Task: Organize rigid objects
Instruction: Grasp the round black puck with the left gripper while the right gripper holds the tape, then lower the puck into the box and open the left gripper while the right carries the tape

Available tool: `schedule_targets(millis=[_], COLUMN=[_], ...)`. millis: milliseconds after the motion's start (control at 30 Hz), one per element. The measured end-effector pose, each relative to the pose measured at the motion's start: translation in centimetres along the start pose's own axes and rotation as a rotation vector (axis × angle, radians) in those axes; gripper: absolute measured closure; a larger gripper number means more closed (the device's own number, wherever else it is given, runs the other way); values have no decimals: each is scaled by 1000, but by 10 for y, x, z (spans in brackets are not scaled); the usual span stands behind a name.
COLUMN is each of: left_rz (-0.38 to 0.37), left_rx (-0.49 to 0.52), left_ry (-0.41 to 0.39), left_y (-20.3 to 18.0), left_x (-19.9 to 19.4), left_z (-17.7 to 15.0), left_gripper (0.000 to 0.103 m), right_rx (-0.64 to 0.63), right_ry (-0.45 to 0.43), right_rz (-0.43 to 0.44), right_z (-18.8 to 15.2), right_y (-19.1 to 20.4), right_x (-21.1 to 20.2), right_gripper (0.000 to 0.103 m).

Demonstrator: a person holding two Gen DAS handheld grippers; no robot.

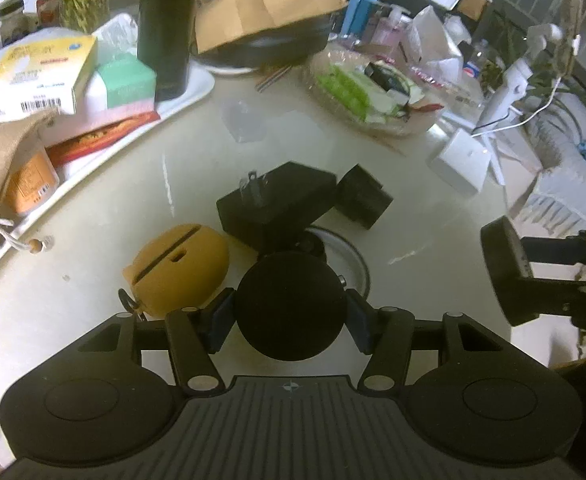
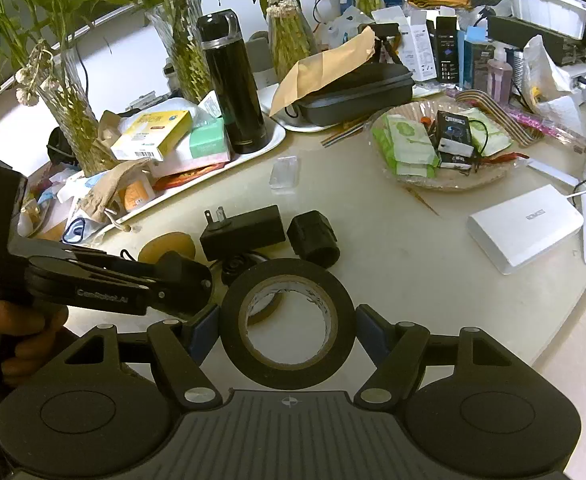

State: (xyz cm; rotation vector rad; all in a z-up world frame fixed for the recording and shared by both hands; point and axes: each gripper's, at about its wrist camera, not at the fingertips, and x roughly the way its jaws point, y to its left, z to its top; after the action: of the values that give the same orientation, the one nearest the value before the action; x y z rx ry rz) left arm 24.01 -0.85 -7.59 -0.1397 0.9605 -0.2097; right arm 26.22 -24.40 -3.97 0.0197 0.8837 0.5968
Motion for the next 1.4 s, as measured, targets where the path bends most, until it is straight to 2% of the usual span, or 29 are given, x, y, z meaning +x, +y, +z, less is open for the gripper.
schedule_targets(millis=[733,1167,1400], left_rz=[30,-8,-25], left_rx=[105,139,157], left_ry=[-81,-78,-44], left_y=[-26,-31,-30], left_x=[-78,-118,-127], left_z=[-10,-36,-57], left_gripper=[47,47,47], right_rx=[-13,-45,-48], right_ry=[-8,6,17], right_rz=[12,38,31], right_z=[-13,-30,-37], right_y=[26,49,57], right_x=[-37,-53,-59], right_gripper=[28,28,28])
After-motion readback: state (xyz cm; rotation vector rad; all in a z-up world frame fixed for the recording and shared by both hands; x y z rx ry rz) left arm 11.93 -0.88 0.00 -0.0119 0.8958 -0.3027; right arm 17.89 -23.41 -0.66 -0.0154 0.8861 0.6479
